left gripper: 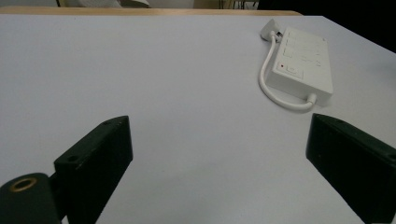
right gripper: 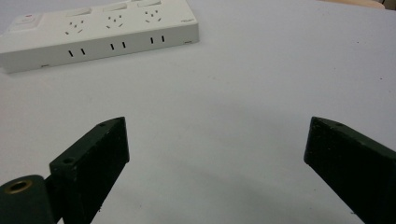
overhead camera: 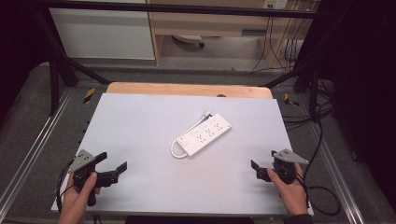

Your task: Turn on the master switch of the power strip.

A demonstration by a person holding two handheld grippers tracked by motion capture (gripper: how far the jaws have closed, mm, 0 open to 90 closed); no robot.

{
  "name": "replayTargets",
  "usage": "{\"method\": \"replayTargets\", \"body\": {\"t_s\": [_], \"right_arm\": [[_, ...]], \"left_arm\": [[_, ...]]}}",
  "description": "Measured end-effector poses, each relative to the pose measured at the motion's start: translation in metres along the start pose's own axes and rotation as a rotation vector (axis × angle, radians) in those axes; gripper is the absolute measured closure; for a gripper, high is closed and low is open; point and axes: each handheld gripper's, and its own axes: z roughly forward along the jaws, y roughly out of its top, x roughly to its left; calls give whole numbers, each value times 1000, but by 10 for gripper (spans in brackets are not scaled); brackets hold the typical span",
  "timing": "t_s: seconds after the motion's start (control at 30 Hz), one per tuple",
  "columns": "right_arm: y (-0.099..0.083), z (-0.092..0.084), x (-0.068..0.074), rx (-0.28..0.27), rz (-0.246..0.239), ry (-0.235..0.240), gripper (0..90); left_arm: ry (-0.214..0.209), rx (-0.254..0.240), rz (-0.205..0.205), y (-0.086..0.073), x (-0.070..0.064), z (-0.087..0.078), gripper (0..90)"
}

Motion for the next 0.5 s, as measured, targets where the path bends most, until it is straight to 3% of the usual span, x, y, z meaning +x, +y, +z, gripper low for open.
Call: {"method": "replayTargets", "body": {"t_s": [0.2,0.5], "right_arm": [[1,2,-3,3,16,9,97],[8,-2,4,-48,-4,25,62]], "left_arm": [[1,4,2,0,0,1,72],[-5,3,7,0,-1,2,72]]}}
